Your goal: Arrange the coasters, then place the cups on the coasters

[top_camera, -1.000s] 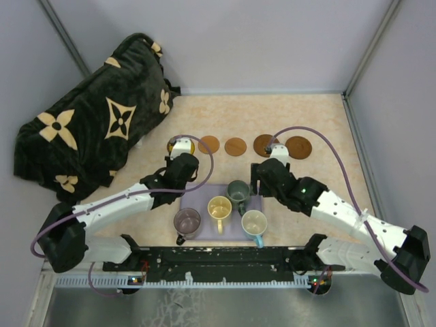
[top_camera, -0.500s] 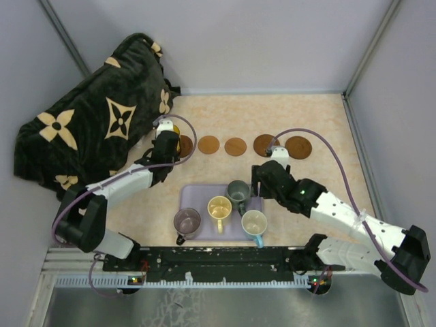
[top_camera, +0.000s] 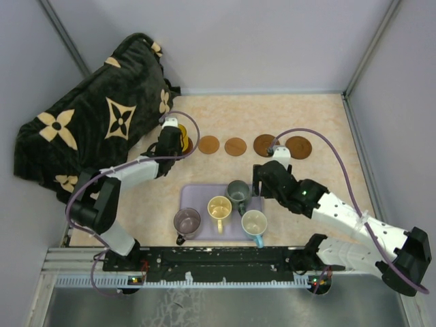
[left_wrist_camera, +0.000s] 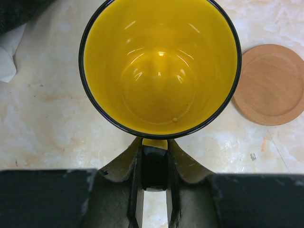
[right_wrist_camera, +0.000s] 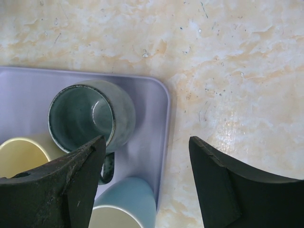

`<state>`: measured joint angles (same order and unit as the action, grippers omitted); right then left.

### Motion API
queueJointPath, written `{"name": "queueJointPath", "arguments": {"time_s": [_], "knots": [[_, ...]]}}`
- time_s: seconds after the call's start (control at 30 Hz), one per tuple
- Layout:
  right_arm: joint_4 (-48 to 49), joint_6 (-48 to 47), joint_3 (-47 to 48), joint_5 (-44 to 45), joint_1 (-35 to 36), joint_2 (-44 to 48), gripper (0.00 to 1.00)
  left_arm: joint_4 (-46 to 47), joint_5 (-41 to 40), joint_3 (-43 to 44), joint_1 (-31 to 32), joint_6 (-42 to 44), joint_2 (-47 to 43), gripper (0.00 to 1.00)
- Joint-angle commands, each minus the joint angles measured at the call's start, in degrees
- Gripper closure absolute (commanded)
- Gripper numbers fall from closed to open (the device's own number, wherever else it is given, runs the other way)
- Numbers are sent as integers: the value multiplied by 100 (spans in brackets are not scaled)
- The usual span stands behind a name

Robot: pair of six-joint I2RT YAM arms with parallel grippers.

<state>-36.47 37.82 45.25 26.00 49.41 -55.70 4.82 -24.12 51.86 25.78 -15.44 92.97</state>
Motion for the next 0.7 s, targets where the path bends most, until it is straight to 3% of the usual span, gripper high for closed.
{"name": "queueJointPath", "arguments": {"time_s": [0.0,0.67], "knots": [[117,111,27,221,53,102,29,551,49,273,-55,-77,26,100],[193,61,44,173,56,-80,28,601,-58,395,-82,-99,330,100]]}}
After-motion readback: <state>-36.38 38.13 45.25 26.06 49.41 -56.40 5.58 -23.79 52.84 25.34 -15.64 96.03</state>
